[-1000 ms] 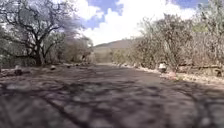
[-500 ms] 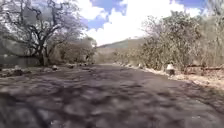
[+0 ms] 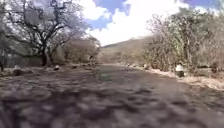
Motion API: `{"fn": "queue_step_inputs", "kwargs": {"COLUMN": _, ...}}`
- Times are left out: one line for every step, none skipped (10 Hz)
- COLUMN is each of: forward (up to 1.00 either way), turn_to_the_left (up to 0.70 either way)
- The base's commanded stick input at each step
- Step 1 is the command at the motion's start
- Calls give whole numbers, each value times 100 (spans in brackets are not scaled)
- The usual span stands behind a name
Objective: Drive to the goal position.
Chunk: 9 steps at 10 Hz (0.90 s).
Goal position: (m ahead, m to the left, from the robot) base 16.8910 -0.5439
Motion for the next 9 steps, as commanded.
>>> {"fn": "queue_step_inputs", "kwargs": {"forward": 70, "turn_to_the_left": 0}}
{"fn": "queue_step_inputs", "kwargs": {"forward": 70, "turn_to_the_left": 0}}
{"fn": "queue_step_inputs", "kwargs": {"forward": 70, "turn_to_the_left": 0}}
{"fn": "queue_step_inputs", "kwargs": {"forward": 70, "turn_to_the_left": 0}}
{"fn": "queue_step_inputs", "kwargs": {"forward": 70, "turn_to_the_left": 0}}
{"fn": "queue_step_inputs", "kwargs": {"forward": 70, "turn_to_the_left": 0}}
{"fn": "queue_step_inputs", "kwargs": {"forward": 70, "turn_to_the_left": 0}}
{"fn": "queue_step_inputs", "kwargs": {"forward": 70, "turn_to_the_left": 0}}
{"fn": "queue_step_inputs", "kwargs": {"forward": 70, "turn_to_the_left": 0}}
